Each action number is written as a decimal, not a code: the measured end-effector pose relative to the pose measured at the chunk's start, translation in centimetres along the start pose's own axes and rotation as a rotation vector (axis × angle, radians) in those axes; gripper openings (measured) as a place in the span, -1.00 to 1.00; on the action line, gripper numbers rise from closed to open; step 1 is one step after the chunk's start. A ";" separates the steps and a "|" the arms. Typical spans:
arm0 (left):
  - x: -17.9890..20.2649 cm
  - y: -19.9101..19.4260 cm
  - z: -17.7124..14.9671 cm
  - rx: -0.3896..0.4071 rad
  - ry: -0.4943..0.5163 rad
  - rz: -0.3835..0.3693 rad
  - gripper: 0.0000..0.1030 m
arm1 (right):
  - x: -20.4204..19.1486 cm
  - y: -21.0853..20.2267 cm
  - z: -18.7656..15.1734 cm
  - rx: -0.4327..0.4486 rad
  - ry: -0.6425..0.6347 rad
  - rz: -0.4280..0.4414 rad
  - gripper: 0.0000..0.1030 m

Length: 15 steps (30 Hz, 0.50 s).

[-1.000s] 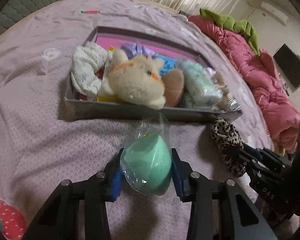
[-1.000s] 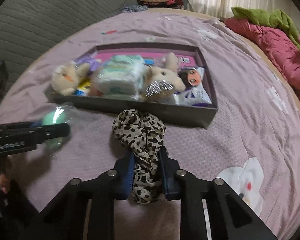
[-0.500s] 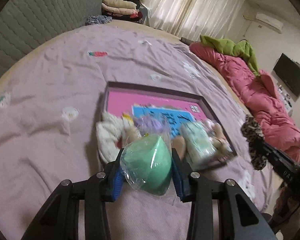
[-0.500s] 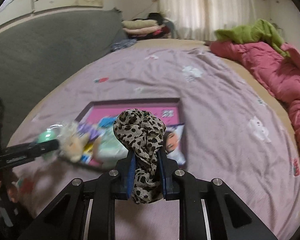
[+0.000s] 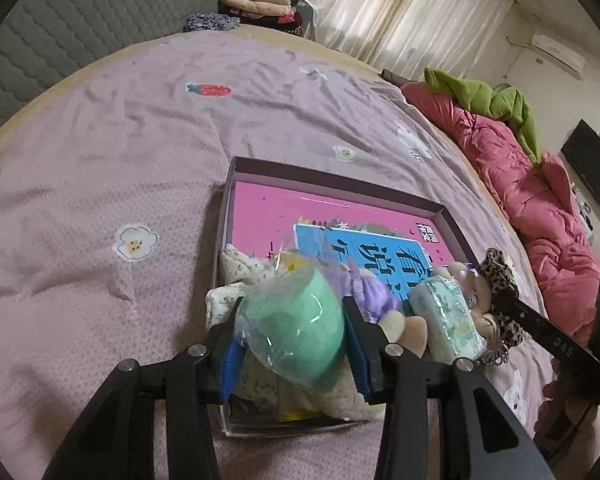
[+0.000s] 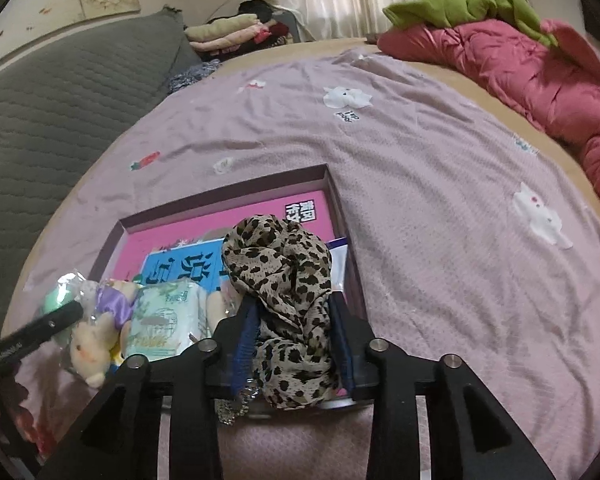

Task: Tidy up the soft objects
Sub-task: 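Carry the green sponge with the left tool while the right carries the scrunchie to the box, then lower and release the green sponge with the left tool while the right releases the scrunchie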

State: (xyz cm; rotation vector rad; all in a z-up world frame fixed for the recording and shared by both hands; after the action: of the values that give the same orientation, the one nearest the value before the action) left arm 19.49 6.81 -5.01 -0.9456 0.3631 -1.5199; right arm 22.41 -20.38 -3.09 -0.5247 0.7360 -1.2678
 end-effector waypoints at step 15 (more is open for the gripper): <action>1.4 -2.9 0.2 0.072 0.064 0.075 0.20 | -2.0 -6.0 0.5 0.149 -0.102 0.019 0.42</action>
State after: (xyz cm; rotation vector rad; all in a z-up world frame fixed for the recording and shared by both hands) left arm 17.77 6.21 -2.34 -0.8196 0.3831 -1.4875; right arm 18.59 -19.87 2.01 -0.4567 0.5555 -1.2576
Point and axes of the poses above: each gripper's, at about its wrist camera, not at the fingertips, and y roughly the way its jaws point, x to its right, z to its top, the point moved 2 cm from there along y, roughly the way its jaws point, and after that the axes turned 5 degrees about x, right-handed, at the moved point
